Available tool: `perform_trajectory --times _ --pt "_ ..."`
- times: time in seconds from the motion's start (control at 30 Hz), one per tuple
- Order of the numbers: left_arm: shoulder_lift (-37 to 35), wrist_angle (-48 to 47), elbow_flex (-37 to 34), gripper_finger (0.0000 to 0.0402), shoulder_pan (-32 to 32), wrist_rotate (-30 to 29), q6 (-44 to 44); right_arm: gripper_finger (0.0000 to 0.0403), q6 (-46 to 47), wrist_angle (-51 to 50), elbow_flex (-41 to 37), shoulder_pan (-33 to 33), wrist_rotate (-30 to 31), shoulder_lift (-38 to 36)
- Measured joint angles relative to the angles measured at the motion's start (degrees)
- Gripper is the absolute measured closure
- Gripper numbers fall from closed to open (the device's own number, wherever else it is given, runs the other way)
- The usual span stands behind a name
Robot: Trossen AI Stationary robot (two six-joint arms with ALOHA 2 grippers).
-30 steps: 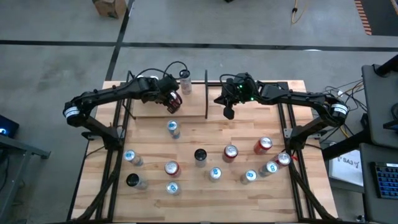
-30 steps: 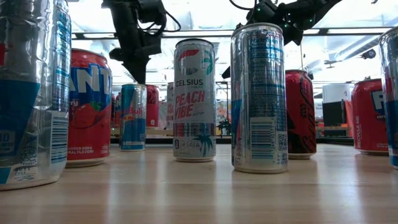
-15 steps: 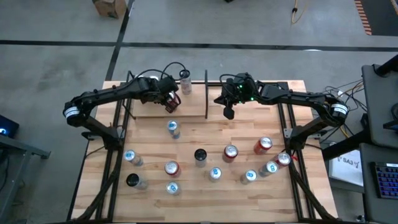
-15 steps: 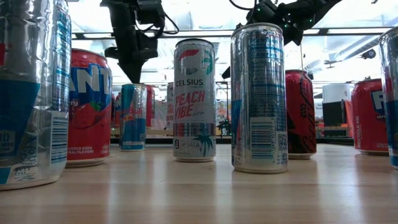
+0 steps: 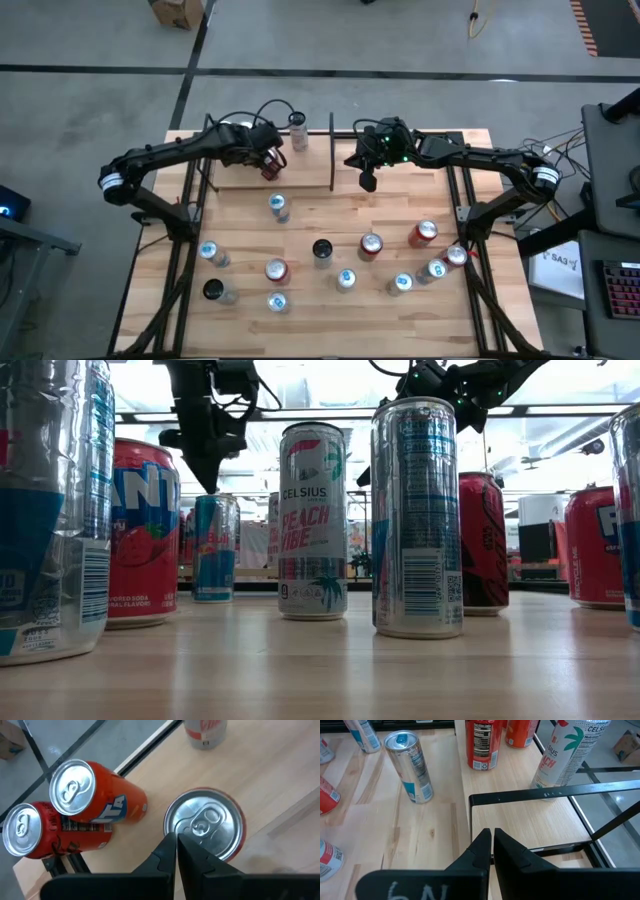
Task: Place canned beverage on shelf
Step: Put the red and black soda can on the shelf aligned with the other red and black soda can
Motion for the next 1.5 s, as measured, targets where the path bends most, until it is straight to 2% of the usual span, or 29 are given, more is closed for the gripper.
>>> perform_trajectory --times 0.1,0.27,0.43,0.93,1.5 --pt "-0.27 2.68 0.01 0.0402 -0.33 0.44 0.01 0.0394 -0.02 0.01 0.0 0.0 0.02 0.0" --pt "0.54 9.77 0.02 0.0402 -0.39 8.91 2.58 0.0394 -0.09 0.01 0.0 0.0 0.02 0.0" --pt "2.49 9.88 0.01 0.0402 -0.38 9.47 3.05 0.0394 0.0 0.01 0.0 0.0 0.02 0.0" --pt "4.15 7.72 0.01 0.0402 -0.38 2.48 -0.57 0.0394 0.0 0.01 -0.11 0.0 0.48 0.09" --pt "4.15 3.73 0.0 0.0402 -0.33 -1.81 -5.22 0.0394 0.02 -0.01 -0.15 0.0 0.48 0.09"
